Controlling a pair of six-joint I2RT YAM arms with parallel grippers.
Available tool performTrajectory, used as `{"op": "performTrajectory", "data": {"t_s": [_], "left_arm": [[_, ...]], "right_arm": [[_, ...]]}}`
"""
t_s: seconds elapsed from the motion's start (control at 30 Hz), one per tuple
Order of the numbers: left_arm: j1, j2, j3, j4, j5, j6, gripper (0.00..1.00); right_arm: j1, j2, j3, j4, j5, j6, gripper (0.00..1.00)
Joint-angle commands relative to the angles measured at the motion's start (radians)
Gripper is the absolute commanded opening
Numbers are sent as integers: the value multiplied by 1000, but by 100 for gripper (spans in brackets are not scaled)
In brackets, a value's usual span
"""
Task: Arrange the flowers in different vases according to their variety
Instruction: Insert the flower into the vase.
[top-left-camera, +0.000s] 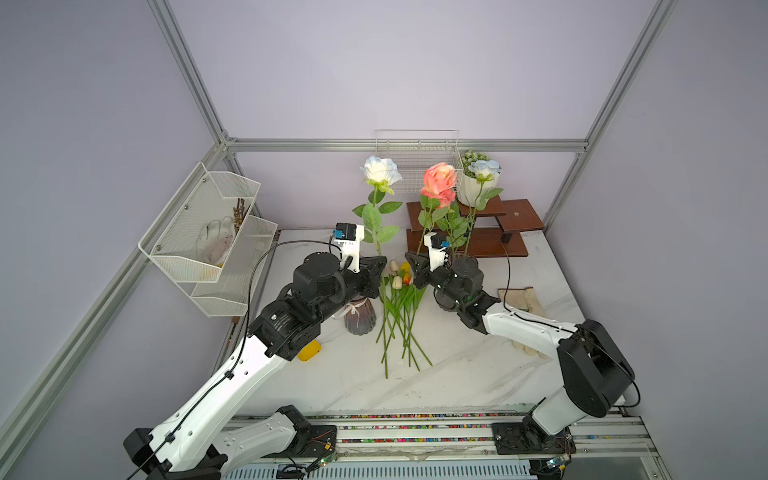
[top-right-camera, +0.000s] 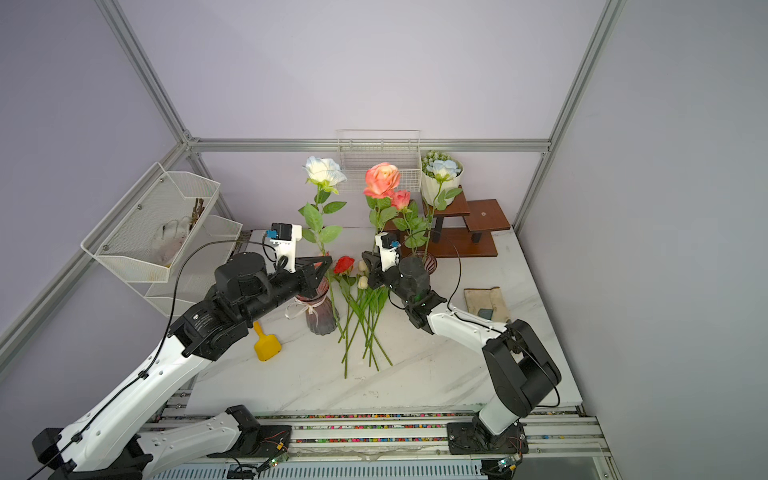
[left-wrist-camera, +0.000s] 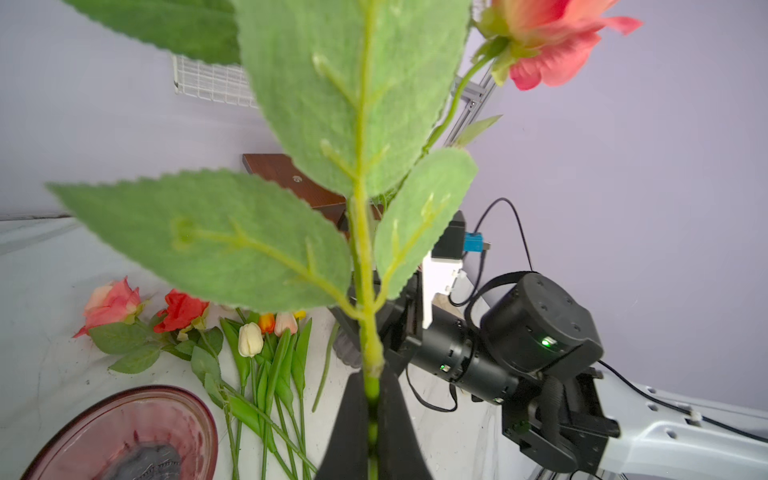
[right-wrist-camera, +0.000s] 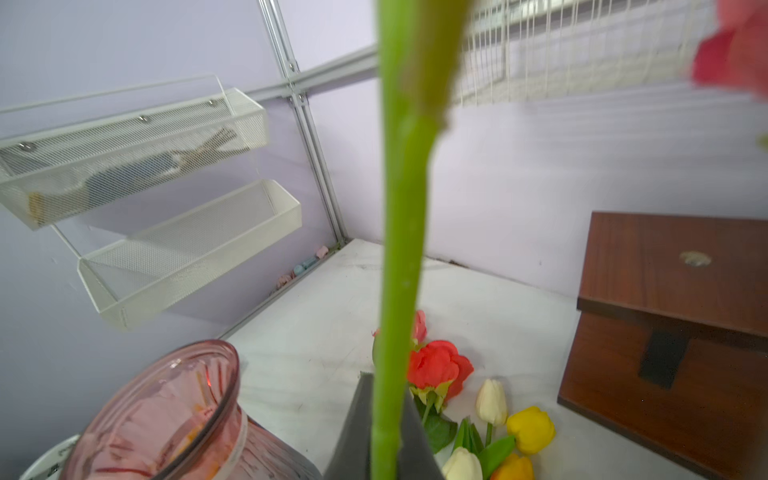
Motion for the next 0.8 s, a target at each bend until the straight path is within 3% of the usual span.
{"op": "performTrajectory", "data": {"t_s": [0.0, 0.3, 0.47, 0.77], "left_arm": [[7, -64, -26, 12, -70, 37, 0], [7, -136, -164, 94, -147, 16, 0], [7, -156, -227, 140, -159, -13, 0], [8, -130, -234, 219, -128, 11, 0]], "right_arm": [[3, -112, 3, -84, -1, -37, 0], [-14, -315, 156, -384, 152, -86, 0], [-57, -296, 310, -498, 280, -136, 0], [-155, -182, 442, -582, 349, -150, 0]]}}
